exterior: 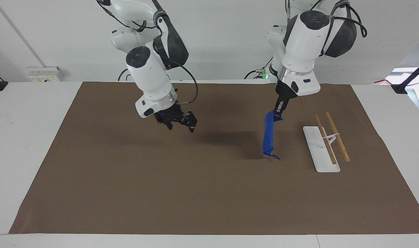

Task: Right arm passes towel to left arm to hang
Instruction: 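Drape the towel over the white rack with the left gripper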

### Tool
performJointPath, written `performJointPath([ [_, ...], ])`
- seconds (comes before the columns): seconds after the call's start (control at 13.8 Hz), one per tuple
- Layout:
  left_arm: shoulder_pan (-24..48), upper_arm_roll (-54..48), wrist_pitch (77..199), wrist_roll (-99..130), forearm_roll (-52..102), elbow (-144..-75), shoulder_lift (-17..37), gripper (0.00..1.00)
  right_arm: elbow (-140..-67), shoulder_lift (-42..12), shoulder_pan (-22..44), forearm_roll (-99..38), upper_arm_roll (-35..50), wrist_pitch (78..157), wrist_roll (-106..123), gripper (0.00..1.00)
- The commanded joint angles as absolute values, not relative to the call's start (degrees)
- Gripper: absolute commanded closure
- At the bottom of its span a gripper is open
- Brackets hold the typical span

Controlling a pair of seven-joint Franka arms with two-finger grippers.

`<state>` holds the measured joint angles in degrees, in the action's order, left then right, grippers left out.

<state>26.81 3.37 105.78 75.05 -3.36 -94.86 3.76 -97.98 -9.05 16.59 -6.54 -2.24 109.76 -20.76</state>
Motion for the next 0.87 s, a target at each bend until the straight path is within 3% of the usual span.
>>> performJointPath([
  [0.0, 20.5, 3.2, 105.0, 63.4, -4.8, -96.2, 3.3, 1.0, -93.2, -6.7, 9.6, 0.0, -1.7, 99.2, -9.1, 0.0],
  [0.36, 6.1, 3.2, 110.3, 42.1, -5.2, -100.7, 1.8, 1.0, -79.7, -2.6, 0.8, 6.0, -1.8, 78.7, 5.2, 0.0],
  [0.51, 2.7, 3.3, 110.1, 35.1, -5.4, -101.3, 1.8, 0.99, -78.8, -2.3, 0.7, 8.4, -1.3, 76.0, 7.2, 0.0],
  [0.58, 1.7, 3.2, 110.2, 33.2, -6.7, -102.2, 1.5, 0.82, -79.5, -1.6, 1.1, 8.6, -1.3, 75.1, 7.2, 0.0],
  [0.65, 1.3, 3.2, 110.1, 32.6, -6.9, -102.4, 1.1, 0.38, -81.3, -0.9, 1.1, 8.3, -1.1, 74.8, 6.9, 0.0],
  [0.73, 0.5, 3.1, 110.2, 32.4, -6.9, -102.5, 1.1, 0.01, -83.8, 0.9, 1.1, 8.2, -1.1, 74.7, 6.9, 0.0],
  [0.8, 0.5, 3.1, 110.3, 32.9, -6.9, -102.5, 1.1, 0.0, -84.5, 1.1, 0.6, 8.2, -1.1, 75.3, 7.2, 0.0],
])
